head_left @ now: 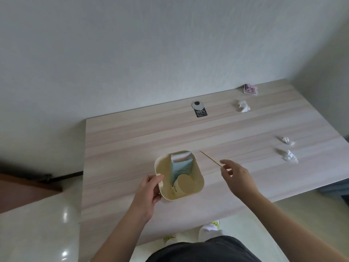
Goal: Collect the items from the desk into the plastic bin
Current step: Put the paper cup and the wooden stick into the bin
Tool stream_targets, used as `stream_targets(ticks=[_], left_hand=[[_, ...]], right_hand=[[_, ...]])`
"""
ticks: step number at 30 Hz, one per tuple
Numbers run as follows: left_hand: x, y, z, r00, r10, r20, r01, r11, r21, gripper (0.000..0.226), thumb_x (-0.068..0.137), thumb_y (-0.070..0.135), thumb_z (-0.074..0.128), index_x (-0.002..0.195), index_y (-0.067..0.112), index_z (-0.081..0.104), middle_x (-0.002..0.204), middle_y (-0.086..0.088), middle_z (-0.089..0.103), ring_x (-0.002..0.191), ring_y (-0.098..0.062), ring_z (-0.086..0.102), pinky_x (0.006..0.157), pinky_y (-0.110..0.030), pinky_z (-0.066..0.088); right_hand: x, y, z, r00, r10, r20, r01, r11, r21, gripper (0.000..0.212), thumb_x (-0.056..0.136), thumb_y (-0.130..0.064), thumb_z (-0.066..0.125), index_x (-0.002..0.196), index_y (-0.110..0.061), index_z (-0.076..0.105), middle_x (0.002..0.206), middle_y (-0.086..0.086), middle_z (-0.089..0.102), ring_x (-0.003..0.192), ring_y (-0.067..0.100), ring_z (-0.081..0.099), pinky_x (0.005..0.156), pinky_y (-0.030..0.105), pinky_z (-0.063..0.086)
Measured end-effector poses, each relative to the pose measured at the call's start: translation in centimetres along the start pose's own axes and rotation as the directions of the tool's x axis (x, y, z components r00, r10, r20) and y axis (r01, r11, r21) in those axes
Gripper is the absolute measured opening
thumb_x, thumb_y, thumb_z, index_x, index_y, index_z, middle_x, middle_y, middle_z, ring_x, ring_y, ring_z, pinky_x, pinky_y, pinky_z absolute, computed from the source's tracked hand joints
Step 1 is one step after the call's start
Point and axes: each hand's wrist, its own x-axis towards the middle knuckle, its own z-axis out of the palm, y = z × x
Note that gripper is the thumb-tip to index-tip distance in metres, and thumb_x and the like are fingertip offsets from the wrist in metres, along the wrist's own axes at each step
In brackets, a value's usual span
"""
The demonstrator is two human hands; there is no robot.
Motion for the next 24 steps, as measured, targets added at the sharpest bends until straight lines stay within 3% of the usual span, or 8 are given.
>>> stream_targets(ticks=[5,9,14,19,24], left_hand=[[0.1,0.2,2.2,0.998,-0.021,-0.056,0.018,0.999,-0.046,0.013,0.087,0.019,0.066,0.087,0.012,0.054,0.064,-0.003,0.053,0.061,-0.016,0.049,0.055,-0.031,0.03],[0.0,0.3,5.2,0.998,-0.005,-0.065,0.002,0.999,-0.042,0.014,0.088,0.019,0.064,0.085,0.014,0.051,0.059,0.0,0.05,0.054,-0.013,0.047,0.05,-0.028,0.027],[-0.5,0.5,8.4,0.998,0.016,-0.062,-0.018,0.999,-0.034,0.022,0.078,0.028,0.068,0.086,0.015,0.053,0.058,0.004,0.06,0.054,-0.011,0.06,0.05,-0.025,0.047],[-0.7,0.6,9.5,0.99,0.039,-0.137,-0.041,0.999,-0.015,0.029,0.067,0.033,0.068,0.082,0.016,0.05,0.055,0.005,0.047,0.046,-0.009,0.048,0.04,-0.021,0.037],[-0.2,0.5,10.5,0.984,0.07,-0.165,-0.071,0.997,0.004,0.026,0.07,0.03,0.067,0.077,0.017,0.046,0.046,0.01,0.041,0.037,-0.005,0.04,0.036,-0.018,0.032]], right_hand=[[3.8,4.3,1.0,0.99,0.042,0.131,-0.022,0.989,-0.147,0.033,0.094,-0.025,0.051,0.126,-0.018,0.055,0.113,0.004,0.063,0.098,0.022,0.059,0.084,0.035,0.047],[5.8,7.2,2.9,0.963,0.075,0.258,0.049,0.895,-0.442,0.045,0.094,-0.03,0.047,0.138,-0.021,0.042,0.136,0.006,0.048,0.125,0.028,0.042,0.1,0.039,0.035],[8.2,9.4,3.7,0.96,0.002,0.279,0.154,0.829,-0.537,0.047,0.091,-0.026,0.049,0.136,-0.017,0.038,0.131,0.006,0.047,0.121,0.026,0.043,0.098,0.036,0.035],[9.3,10.7,3.8,0.95,-0.081,0.301,0.276,0.667,-0.692,0.032,0.096,-0.015,0.04,0.127,-0.012,0.046,0.125,0.007,0.049,0.116,0.026,0.046,0.092,0.034,0.038],[9.6,11.3,3.0,0.92,-0.11,0.377,0.355,0.644,-0.678,0.029,0.095,-0.01,0.037,0.123,-0.008,0.045,0.118,0.007,0.054,0.107,0.024,0.054,0.085,0.031,0.043]])
